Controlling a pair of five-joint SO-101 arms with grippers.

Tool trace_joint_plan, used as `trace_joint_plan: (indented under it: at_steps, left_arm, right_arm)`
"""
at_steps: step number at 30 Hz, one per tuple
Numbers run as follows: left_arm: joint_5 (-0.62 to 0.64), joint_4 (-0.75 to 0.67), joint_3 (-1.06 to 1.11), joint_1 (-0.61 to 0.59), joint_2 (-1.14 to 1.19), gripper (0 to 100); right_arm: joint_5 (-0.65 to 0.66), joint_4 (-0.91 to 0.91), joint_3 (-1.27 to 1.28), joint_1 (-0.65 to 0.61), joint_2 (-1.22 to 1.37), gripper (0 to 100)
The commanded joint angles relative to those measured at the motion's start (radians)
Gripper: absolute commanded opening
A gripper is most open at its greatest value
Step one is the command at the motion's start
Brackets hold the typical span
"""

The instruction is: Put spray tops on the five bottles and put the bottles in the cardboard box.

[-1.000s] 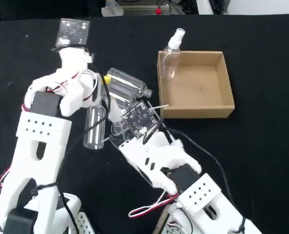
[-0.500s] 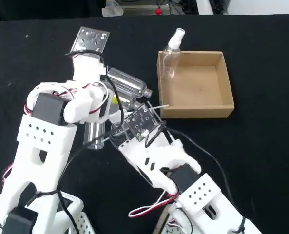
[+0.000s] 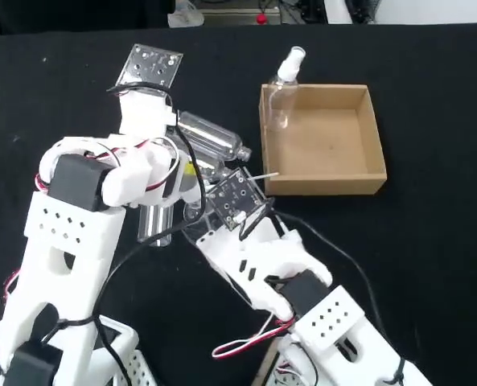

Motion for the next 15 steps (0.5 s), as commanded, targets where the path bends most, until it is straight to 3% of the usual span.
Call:
trace_joint_plan:
  at_steps: [1, 6, 11, 15]
  left_arm:
    - [0.058, 0.038, -0.054, 0.047, -0.023, 22]
    - [0.064, 0.035, -0.111, 0.056, -0.023, 22]
    - [0.064, -0.017, -0.239, -0.102, -0.012, 22]
    - [0.064, -0.083, -0.168, -0.205, -0.009, 22]
  right_arm:
    - [-0.002, -0.037, -0.007, 0.009, -0.022, 1.1]
    - [0.0, -0.069, 0.01, 0.009, -0.022, 1.1]
    - [0.002, -0.133, 0.047, 0.009, -0.022, 1.1]
    - [0.002, -0.133, 0.047, 0.009, -0.022, 1.1]
